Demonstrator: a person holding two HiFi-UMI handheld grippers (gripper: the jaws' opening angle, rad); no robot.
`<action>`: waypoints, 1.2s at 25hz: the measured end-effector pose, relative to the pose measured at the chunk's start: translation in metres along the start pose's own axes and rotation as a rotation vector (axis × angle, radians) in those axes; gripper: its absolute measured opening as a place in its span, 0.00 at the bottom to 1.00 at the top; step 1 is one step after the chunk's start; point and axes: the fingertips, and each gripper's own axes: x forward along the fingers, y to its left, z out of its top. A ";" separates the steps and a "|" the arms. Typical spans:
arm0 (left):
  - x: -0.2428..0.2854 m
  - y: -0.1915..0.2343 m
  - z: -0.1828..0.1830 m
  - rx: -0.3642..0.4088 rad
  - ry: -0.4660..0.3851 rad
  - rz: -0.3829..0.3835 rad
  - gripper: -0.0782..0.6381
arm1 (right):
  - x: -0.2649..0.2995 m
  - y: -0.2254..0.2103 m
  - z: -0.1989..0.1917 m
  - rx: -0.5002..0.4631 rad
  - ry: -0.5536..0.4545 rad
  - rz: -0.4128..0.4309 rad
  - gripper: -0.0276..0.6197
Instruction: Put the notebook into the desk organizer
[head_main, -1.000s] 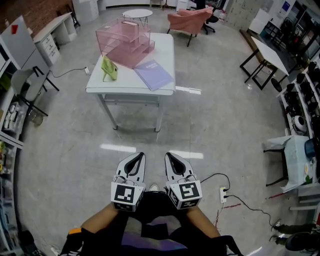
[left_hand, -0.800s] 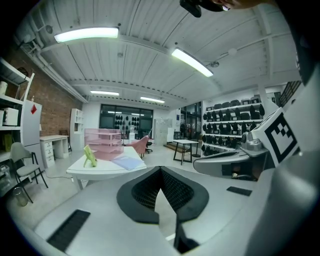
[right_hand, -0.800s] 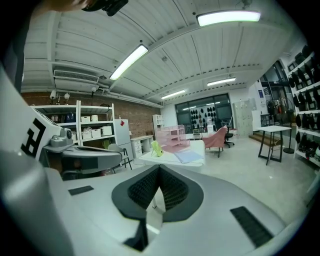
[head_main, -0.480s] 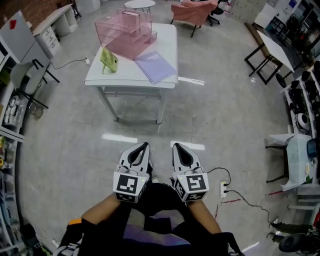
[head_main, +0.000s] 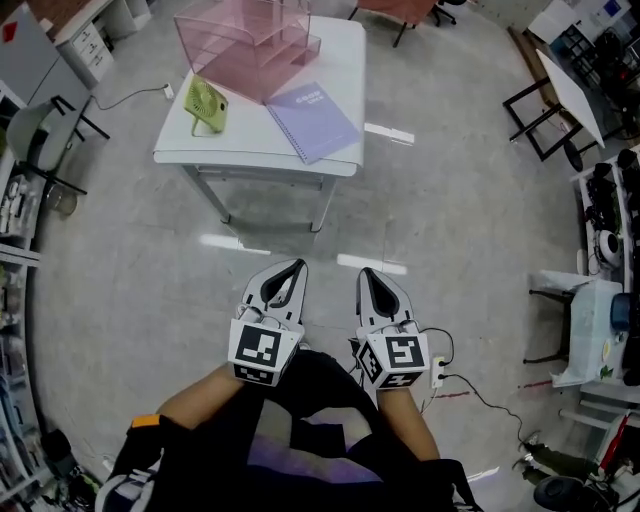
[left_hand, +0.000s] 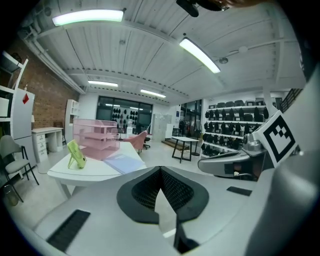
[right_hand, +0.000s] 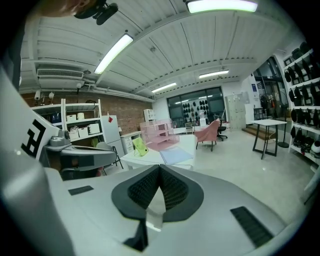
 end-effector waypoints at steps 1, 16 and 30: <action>0.009 0.006 0.002 -0.004 0.007 0.000 0.12 | 0.010 -0.005 0.003 0.002 0.008 -0.001 0.07; 0.119 0.104 0.052 -0.005 0.004 -0.013 0.12 | 0.143 -0.039 0.075 0.010 0.035 0.007 0.07; 0.149 0.159 0.043 -0.072 0.017 0.031 0.19 | 0.213 -0.064 0.091 0.005 0.076 0.040 0.20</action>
